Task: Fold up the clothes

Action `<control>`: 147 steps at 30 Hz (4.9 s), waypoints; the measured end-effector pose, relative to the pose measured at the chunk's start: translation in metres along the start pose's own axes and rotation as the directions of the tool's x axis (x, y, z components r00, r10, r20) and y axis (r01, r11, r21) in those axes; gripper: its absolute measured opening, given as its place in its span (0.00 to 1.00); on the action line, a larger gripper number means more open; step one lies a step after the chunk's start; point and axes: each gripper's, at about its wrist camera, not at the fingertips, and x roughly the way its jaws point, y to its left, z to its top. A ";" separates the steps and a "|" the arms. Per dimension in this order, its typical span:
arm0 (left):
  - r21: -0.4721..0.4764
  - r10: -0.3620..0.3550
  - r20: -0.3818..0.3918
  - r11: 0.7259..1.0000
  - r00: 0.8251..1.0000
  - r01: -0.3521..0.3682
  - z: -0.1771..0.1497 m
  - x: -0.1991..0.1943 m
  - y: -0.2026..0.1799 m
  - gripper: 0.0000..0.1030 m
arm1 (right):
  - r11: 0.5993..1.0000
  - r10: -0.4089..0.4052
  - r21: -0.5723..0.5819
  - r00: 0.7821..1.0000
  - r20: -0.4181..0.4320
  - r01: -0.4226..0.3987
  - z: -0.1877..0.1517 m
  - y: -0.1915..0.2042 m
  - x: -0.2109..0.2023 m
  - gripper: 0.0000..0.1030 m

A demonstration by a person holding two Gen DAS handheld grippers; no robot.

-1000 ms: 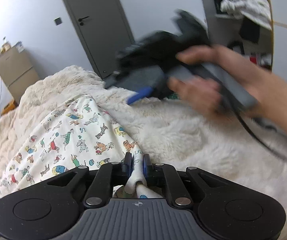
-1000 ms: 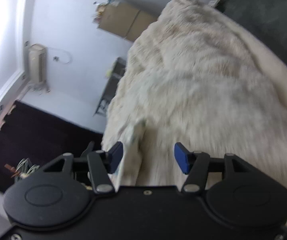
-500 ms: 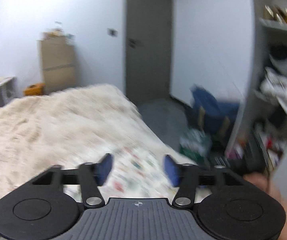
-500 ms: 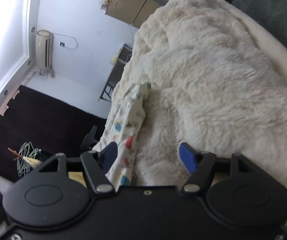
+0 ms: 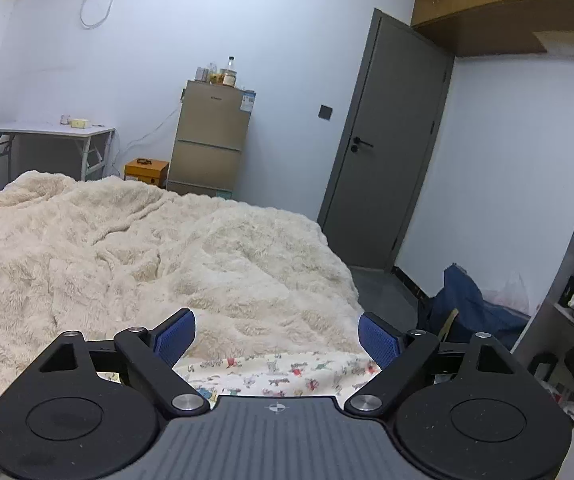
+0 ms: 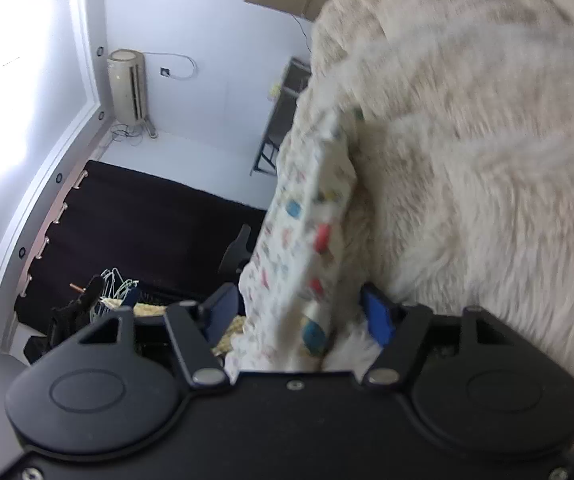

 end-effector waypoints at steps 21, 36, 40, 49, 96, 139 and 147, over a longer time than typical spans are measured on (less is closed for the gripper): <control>-0.042 0.017 -0.002 0.999 1.000 -0.017 0.000 0.002 0.030 1.00 | 0.999 -0.007 -0.039 1.000 0.006 0.007 -0.009 0.025 0.013 0.15; 0.067 0.108 -0.081 0.992 0.991 -0.103 -0.014 0.027 0.015 1.00 | 0.989 -0.082 -0.115 0.994 0.071 0.090 -0.013 0.046 0.004 0.04; 0.044 0.092 -0.067 0.995 0.994 -0.089 -0.010 0.022 0.022 1.00 | 0.994 -0.034 -0.097 0.994 0.105 0.044 -0.003 0.057 -0.018 0.03; 0.119 0.033 -0.082 0.993 0.996 -0.023 -0.009 0.024 0.014 1.00 | 0.999 0.033 -0.028 0.893 0.449 -0.023 0.046 0.039 -0.160 0.00; 0.145 0.022 -0.141 0.989 0.990 -0.001 -0.025 0.045 0.009 1.00 | 0.988 -0.066 -0.140 0.997 -0.035 0.061 -0.042 0.043 0.024 0.08; 0.329 -0.020 -0.141 0.942 0.990 0.066 -0.027 0.049 -0.012 1.00 | 0.997 0.070 0.034 0.986 0.152 -0.076 0.036 -0.080 -0.114 0.32; 0.686 -0.191 -0.211 0.670 0.959 0.284 -0.062 0.101 -0.112 0.98 | 0.996 0.084 -0.017 0.975 0.208 -0.082 0.037 -0.041 -0.120 0.08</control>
